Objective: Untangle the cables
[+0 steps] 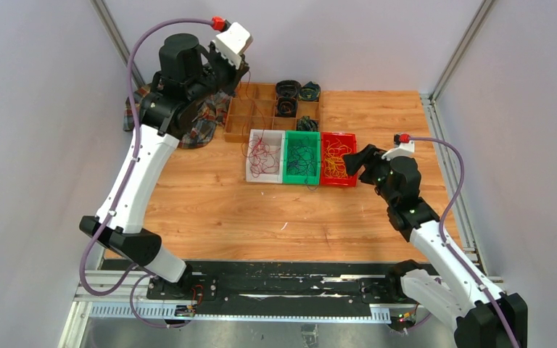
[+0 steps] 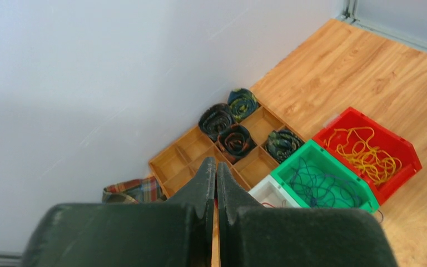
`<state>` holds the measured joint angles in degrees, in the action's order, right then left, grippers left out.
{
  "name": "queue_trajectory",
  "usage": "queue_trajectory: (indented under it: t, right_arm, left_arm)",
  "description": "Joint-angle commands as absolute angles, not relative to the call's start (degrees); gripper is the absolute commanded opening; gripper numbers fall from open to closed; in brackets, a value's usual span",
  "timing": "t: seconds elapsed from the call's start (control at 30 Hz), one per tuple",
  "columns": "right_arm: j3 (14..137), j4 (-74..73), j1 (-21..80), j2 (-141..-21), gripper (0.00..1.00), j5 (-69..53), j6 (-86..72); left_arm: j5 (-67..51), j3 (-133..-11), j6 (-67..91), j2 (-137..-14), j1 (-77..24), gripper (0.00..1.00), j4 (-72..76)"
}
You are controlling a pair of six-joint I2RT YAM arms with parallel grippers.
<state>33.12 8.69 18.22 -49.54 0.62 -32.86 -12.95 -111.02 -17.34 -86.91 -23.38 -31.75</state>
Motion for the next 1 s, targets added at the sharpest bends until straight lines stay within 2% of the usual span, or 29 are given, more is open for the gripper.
queue_trajectory:
  t: [0.0, 0.3, 0.97]
  right_arm:
    - [32.4, 8.9, 17.4, -49.9, 0.72, 1.5, -31.9]
    - [32.5, 8.4, 17.5, -50.1, 0.71, 1.6, -32.3]
    - [30.9, 8.6, 17.4, -49.0, 0.70, 2.3, -31.8]
  left_arm:
    - [-12.1, -116.7, -17.9, -89.0, -23.2, 0.00, -30.3]
    - [-12.2, -120.5, -18.9, -91.8, -23.2, 0.00, -30.7]
    - [-12.5, -101.0, -13.9, -95.6, -23.9, 0.00, -17.6]
